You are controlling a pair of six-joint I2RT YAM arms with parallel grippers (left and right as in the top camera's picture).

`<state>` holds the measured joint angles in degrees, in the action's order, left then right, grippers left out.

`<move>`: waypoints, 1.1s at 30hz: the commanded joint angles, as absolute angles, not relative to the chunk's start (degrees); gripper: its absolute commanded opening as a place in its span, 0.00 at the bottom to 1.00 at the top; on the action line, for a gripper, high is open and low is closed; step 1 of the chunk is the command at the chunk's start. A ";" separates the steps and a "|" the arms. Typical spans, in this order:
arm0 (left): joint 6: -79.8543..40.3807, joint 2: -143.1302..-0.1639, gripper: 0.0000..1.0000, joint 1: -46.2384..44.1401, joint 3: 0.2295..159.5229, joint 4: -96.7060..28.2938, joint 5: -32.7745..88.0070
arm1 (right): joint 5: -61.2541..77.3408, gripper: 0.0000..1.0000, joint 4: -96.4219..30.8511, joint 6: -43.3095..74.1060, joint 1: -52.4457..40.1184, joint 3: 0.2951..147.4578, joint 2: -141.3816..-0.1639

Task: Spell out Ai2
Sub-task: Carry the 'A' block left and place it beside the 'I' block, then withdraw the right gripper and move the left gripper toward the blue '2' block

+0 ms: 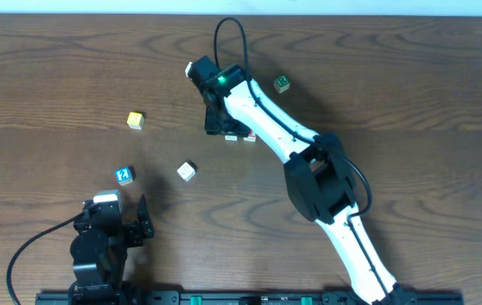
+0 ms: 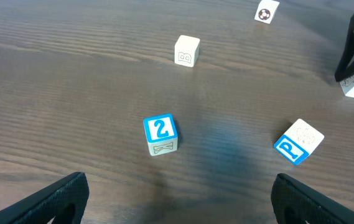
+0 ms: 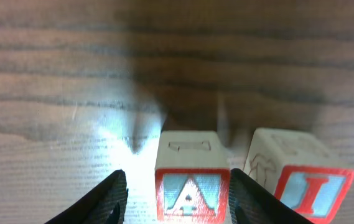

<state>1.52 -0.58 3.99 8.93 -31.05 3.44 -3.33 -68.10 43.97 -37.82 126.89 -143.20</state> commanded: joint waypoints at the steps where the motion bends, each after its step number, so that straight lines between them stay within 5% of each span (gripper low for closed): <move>1: 1.28 -0.21 0.95 4.21 8.32 -30.83 2.87 | -4.01 0.54 -65.87 41.45 -35.86 126.37 -143.59; 10: 1.30 -0.21 0.95 4.21 8.32 -30.83 2.87 | -6.44 0.54 -56.51 32.16 -30.39 137.73 -143.55; 15: 1.30 -0.21 0.96 4.21 8.32 -30.83 2.90 | -6.63 0.50 -70.13 26.06 -30.22 159.70 -140.92; 20: 1.30 -0.21 0.95 4.21 8.32 -30.83 2.90 | -6.59 0.56 -88.01 19.07 -31.97 171.04 -134.96; 23: 1.30 -0.21 0.95 4.21 8.32 -30.83 2.87 | -6.70 0.56 -96.86 18.00 -33.08 171.48 -130.39; 33: 1.32 -0.21 0.95 4.21 8.32 -30.48 2.31 | -3.01 0.59 -97.32 11.33 -34.79 154.85 -117.01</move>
<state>1.52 -0.58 3.99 8.93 -30.98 3.42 -2.31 -96.99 13.47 -35.07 161.14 -118.78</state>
